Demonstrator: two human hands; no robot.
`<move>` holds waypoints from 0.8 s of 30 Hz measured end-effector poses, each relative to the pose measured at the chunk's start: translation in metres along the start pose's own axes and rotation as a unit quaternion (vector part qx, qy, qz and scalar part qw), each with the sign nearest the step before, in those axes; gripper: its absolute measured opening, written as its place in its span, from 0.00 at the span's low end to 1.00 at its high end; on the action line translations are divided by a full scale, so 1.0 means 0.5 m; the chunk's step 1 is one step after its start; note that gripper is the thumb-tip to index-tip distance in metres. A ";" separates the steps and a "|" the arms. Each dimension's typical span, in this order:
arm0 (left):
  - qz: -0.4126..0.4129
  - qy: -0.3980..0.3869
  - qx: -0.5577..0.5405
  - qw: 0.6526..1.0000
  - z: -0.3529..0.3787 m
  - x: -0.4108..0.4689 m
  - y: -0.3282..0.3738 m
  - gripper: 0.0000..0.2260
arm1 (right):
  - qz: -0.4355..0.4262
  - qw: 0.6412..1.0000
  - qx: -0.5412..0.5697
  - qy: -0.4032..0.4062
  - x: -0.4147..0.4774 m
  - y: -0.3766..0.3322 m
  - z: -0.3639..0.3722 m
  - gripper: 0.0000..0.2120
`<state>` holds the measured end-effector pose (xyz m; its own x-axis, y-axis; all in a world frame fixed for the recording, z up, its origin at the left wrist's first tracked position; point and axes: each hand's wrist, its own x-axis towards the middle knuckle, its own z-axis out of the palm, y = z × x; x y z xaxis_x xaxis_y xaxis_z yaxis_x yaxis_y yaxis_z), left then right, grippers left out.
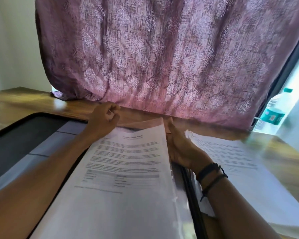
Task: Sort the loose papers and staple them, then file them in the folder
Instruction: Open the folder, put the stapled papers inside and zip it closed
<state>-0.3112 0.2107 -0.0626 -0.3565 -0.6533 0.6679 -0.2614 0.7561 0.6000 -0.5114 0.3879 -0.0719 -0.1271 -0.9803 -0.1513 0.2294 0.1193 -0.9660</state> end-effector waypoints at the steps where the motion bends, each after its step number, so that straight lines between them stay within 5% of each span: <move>1: 0.003 -0.005 -0.012 1.000 0.001 -0.001 0.011 0.03 | 0.002 1.000 0.019 -0.020 -0.001 0.001 -0.002 0.41; 8: 0.001 -0.081 -0.102 0.991 0.017 -0.025 0.190 0.14 | -0.047 0.989 0.105 -0.089 -0.026 0.005 0.035 0.49; 13: -0.035 -0.223 0.168 0.960 0.006 -0.063 0.303 0.30 | -0.073 0.985 0.138 -0.066 -0.042 -0.003 0.060 0.37; 18: -0.105 -0.291 0.147 0.939 -0.073 -0.041 0.346 0.14 | -0.060 0.992 0.074 -0.084 -0.054 0.002 0.093 0.27; 24: -0.191 -0.254 0.163 0.934 -0.213 0.005 0.288 0.06 | -0.069 0.996 0.023 -0.051 -0.058 0.014 0.105 0.25</move>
<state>-0.2544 0.3138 0.0723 -0.5392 -0.8378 0.0865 -0.6870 0.4969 0.5302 -0.4555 0.4088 -0.0635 -0.0621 -0.9980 0.0076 0.2609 -0.0235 -0.9651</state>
